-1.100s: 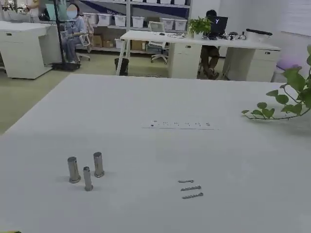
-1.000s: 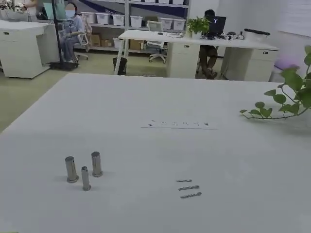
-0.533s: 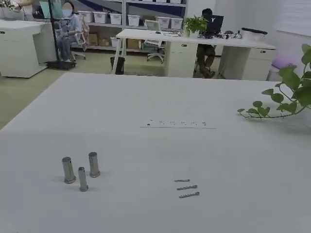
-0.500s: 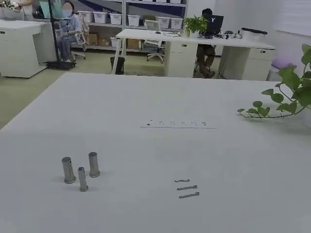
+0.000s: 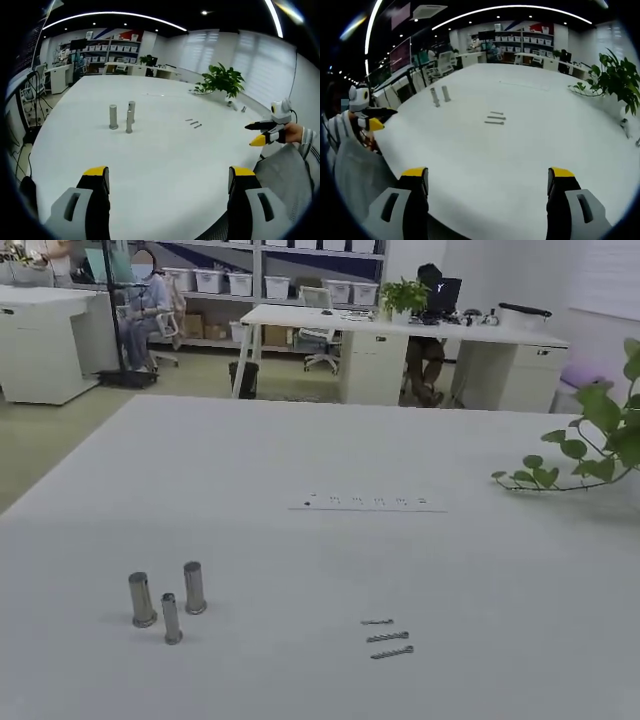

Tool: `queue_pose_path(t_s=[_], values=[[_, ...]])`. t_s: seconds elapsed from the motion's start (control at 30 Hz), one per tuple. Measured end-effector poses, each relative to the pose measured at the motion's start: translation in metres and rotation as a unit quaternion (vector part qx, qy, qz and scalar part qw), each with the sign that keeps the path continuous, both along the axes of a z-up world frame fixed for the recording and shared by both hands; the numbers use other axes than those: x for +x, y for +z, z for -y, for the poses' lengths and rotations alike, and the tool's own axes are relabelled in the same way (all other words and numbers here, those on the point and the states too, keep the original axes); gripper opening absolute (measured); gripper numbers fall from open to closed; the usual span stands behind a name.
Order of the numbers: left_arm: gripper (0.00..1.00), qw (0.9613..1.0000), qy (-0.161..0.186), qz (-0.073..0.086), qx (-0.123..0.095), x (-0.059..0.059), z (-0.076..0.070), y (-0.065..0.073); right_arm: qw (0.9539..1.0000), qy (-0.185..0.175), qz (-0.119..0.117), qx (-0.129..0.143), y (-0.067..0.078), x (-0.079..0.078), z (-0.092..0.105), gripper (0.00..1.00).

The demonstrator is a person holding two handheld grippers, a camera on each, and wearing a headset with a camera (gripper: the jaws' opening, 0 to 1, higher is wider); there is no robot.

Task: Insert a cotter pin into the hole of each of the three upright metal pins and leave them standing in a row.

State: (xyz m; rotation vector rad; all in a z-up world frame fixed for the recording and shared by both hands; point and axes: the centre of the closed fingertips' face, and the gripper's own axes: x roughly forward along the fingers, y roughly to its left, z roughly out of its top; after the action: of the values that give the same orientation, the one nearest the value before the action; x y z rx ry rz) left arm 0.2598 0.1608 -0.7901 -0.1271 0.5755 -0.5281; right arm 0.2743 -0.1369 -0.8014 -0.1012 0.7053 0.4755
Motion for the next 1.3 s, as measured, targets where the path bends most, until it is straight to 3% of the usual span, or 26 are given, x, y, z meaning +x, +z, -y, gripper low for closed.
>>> queue_pose_path(t_s=[0.37, 0.57, 0.8, 1.3], values=[[0.99, 1.0, -0.006, 0.003, 0.001, 0.004, 0.003, 0.003, 1.0, -0.002, 0.005, 0.0, 0.003, 0.002, 0.001, 0.99], [1.0, 0.9998, 0.007, 0.005, -0.016, 0.009, 0.001, 0.007, 0.9999, -0.009, 0.006, 0.0, 0.003, 0.001, 0.003, 0.99], [1.0, 0.9999, 0.006, 0.001, 0.012, 0.009, -0.003, 0.003, 0.9998, -0.019, 0.001, -0.001, 0.002, 0.001, 0.008, 0.98], [1.0, 0.9996, 0.027, -0.007, -0.002, 0.017, -0.008, 0.001, 0.9998, -0.02, -0.003, 0.0, 0.001, -0.001, 0.008, 0.97]])
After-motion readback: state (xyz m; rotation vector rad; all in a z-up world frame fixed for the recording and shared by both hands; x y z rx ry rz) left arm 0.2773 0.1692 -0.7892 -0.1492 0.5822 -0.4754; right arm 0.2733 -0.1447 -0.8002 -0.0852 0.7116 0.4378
